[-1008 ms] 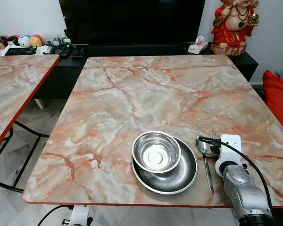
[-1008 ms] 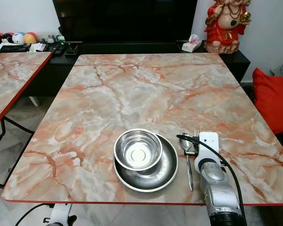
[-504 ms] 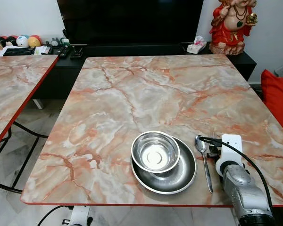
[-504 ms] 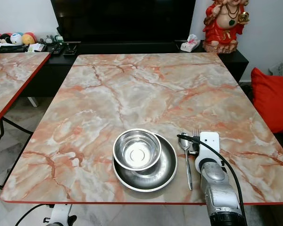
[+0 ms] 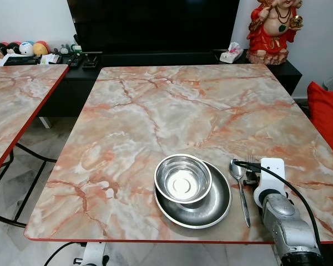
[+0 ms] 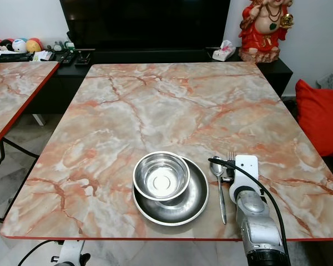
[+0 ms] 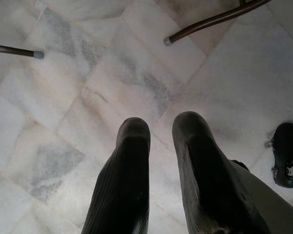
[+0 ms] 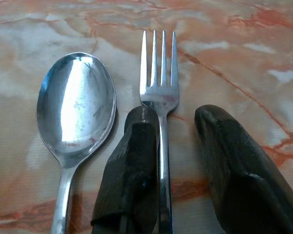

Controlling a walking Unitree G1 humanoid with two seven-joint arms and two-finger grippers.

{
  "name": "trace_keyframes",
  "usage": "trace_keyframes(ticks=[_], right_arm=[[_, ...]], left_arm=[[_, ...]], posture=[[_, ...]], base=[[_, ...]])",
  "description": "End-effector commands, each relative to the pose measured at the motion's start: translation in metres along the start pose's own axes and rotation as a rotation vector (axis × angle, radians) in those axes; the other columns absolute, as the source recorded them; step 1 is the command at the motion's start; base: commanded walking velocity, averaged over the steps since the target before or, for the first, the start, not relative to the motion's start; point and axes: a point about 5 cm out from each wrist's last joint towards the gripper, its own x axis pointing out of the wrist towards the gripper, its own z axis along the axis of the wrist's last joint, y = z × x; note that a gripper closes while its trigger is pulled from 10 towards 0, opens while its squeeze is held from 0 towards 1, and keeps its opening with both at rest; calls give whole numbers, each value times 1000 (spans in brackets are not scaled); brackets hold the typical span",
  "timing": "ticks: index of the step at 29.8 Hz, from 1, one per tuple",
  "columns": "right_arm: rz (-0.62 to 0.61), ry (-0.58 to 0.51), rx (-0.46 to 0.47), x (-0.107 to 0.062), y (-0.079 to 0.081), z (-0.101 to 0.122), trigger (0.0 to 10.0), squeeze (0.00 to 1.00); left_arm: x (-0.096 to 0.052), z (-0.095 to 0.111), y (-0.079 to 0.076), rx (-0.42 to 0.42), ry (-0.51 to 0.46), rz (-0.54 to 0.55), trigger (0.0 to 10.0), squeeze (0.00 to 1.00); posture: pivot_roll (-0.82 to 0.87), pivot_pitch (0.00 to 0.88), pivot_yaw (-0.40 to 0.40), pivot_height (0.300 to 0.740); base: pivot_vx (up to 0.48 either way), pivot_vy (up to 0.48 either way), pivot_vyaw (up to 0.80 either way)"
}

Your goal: Setting the table

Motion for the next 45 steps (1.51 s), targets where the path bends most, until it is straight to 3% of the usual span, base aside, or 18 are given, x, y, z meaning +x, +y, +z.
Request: trace_keyframes(ticks=[1, 31, 45], right_arm=[[-11, -25, 13, 2, -1, 7, 10000, 0], [7, 34, -7, 0, -1, -1, 10000, 0], [27, 5, 8, 0, 2, 8, 10000, 0]], left_arm=[[0, -4, -2, 8, 23, -5, 10000, 0], [-1, -7, 0, 8, 35, -5, 10000, 0], [-1, -8, 0, 11, 37, -3, 10000, 0]], posture=[[9, 0, 27, 740], [9, 0, 30, 740], [7, 0, 30, 740]], base=[[0, 0, 0], [0, 0, 0], [0, 0, 0]])
